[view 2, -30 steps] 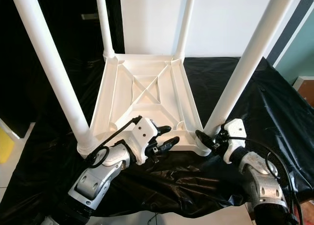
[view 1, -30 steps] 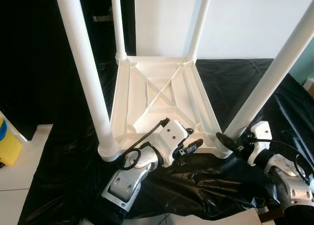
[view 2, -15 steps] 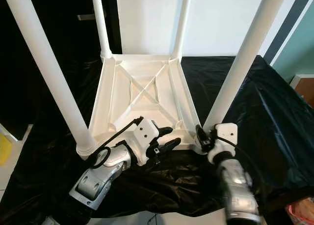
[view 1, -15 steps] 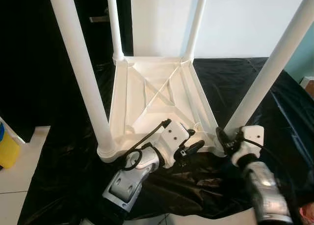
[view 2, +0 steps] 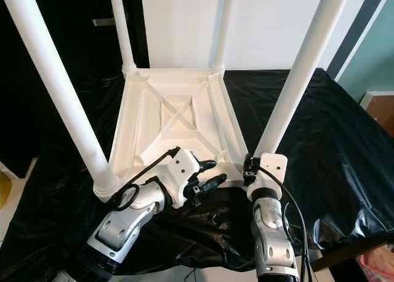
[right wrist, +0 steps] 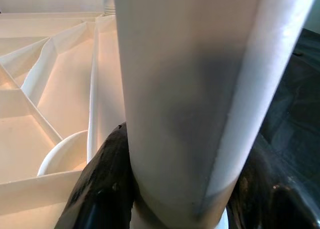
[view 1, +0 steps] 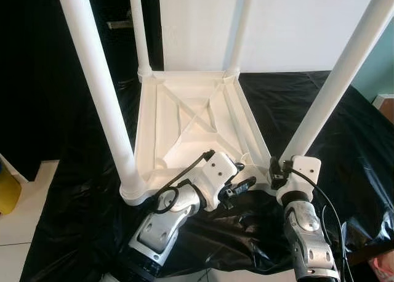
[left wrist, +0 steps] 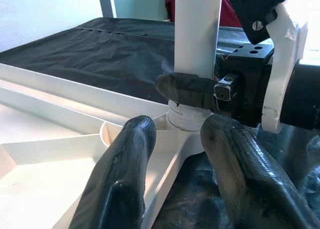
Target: Building children table
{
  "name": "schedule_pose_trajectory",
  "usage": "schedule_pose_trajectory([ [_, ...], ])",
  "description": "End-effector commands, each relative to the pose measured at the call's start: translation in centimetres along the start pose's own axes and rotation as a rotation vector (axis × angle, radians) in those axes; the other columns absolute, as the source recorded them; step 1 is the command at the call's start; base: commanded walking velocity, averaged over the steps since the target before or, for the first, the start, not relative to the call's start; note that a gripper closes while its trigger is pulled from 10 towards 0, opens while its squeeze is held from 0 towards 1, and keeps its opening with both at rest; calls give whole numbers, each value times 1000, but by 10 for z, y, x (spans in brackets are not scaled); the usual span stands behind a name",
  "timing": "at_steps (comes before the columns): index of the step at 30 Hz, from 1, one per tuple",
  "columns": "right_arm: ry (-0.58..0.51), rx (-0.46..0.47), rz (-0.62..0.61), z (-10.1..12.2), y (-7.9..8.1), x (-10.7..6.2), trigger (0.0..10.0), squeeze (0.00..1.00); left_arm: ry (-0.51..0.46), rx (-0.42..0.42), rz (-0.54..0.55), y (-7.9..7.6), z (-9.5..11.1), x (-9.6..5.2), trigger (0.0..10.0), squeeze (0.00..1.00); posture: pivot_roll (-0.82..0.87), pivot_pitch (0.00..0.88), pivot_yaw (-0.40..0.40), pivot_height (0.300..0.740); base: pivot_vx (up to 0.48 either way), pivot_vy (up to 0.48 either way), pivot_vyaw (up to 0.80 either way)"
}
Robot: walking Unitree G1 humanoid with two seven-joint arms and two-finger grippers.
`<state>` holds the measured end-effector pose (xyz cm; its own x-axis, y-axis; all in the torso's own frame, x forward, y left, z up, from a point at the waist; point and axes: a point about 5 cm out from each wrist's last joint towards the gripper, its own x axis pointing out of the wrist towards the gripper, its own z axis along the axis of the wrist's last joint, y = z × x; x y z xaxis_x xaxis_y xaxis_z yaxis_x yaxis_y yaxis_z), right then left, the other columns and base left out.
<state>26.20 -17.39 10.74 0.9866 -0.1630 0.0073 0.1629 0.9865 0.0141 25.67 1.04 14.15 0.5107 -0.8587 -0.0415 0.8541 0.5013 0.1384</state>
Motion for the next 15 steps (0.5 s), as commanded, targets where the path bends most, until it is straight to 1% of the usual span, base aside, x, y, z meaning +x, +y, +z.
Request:
schedule_pose_trajectory([
  [1,56,-6,28,-10,8,-4,10000,39,-2,2,-28,-3,-1,1,10000,0,-32,0,-50,740,0,0,0],
  [2,48,-9,32,-8,8,-4,10000,686,-3,2,-28,-3,-1,1,10000,0,-31,0,-51,740,0,0,0],
  [3,39,-15,35,-7,8,-3,10000,1000,-4,1,-28,-4,-1,1,10000,0,-31,0,-52,740,0,0,0],
  [7,18,-23,53,-3,8,-2,10000,1000,-5,2,-29,-4,0,2,10000,0,-29,0,-53,740,0,0,0],
  [9,-10,-20,75,2,2,2,10000,1000,-7,2,-29,-3,0,2,10000,0,-31,0,-51,740,0,0,0],
  [11,-10,-20,75,2,2,2,10000,1000,-7,2,-29,-3,0,2,10000,0,-31,0,-51,740,0,0,0],
  [12,-17,-14,84,4,-4,3,10000,1000,-7,3,-31,-3,0,2,10000,0,-32,0,-51,740,0,0,0],
  [13,-17,-14,84,4,-4,3,10000,1000,-7,3,-31,-3,0,2,10000,0,-32,0,-51,740,0,0,0],
  [14,-26,-22,105,6,-9,5,10000,1000,-6,3,-33,-3,0,2,10000,0,-33,0,-50,740,0,0,0],
  [15,-27,-32,184,6,-19,4,10000,1000,-6,3,-37,-4,0,2,10000,0,-34,0,-48,740,0,0,0],
])
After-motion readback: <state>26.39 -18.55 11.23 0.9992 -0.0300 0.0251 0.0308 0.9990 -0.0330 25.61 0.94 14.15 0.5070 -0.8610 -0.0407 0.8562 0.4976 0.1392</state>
